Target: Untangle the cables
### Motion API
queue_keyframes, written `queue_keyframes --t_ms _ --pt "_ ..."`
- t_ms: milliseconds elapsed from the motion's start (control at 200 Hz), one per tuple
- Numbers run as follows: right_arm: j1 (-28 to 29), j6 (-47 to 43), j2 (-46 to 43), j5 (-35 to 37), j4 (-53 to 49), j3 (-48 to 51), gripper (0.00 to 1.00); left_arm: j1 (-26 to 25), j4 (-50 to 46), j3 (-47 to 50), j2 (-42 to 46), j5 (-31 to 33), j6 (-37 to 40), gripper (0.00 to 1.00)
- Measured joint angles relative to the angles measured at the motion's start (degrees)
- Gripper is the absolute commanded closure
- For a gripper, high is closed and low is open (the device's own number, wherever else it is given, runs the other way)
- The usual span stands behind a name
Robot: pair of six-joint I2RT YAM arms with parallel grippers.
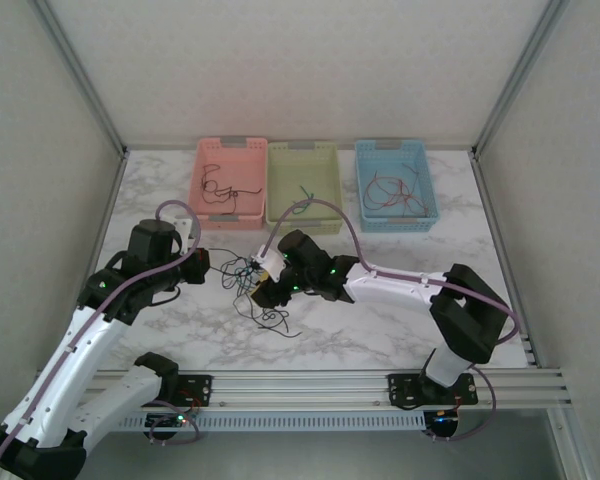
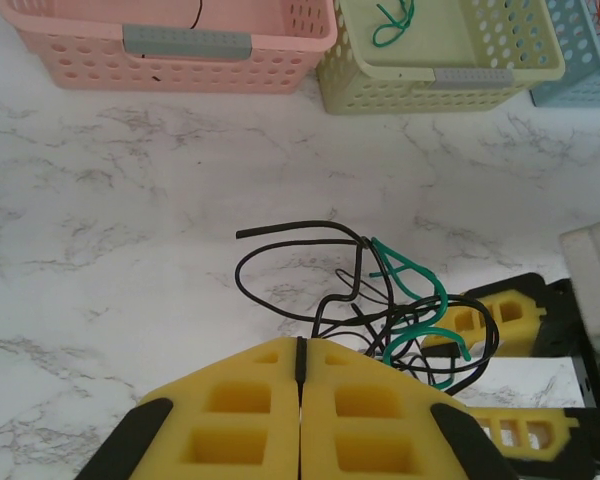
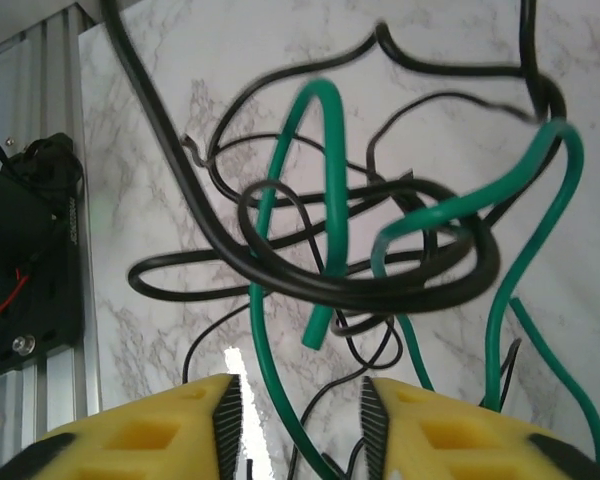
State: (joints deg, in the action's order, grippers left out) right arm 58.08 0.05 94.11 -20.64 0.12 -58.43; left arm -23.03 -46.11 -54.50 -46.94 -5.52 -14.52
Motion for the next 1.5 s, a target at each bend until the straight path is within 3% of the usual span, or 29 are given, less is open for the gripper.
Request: queue_keyframes --t_ms 160,571,796,1026,1332,1497 --pt "0.1 -0.3 -0.1 0.1 0.2 0.0 1.0 0.0 0.0 0.0 0.0 0.0 0.0 1.0" --pt "-0.9 -2.4 -17.5 2.1 -1.4 8.1 1.0 0.0 -0.5 0.0 0.0 7.6 -0.3 1.0" --pt "-7.6 -0.2 -26.4 5.4 -1.4 16.3 1.0 0.0 -1.4 0.0 -0.1 11.8 -0.6 1.0" --pt "-15.2 4.0 -35.7 10.3 -1.4 18.6 1.0 -0.1 -1.4 0.0 -0.1 11.9 -0.9 1.0" --pt "-24.3 8.8 -39.5 22.5 -8.9 18.6 1.0 -0.1 -1.6 0.0 0.2 15.7 -0.9 1.0" --pt "-26.9 11.2 -39.5 25.2 -13.6 18.5 1.0 -0.1 -1.7 0.0 0.7 16.6 -1.0 1.0"
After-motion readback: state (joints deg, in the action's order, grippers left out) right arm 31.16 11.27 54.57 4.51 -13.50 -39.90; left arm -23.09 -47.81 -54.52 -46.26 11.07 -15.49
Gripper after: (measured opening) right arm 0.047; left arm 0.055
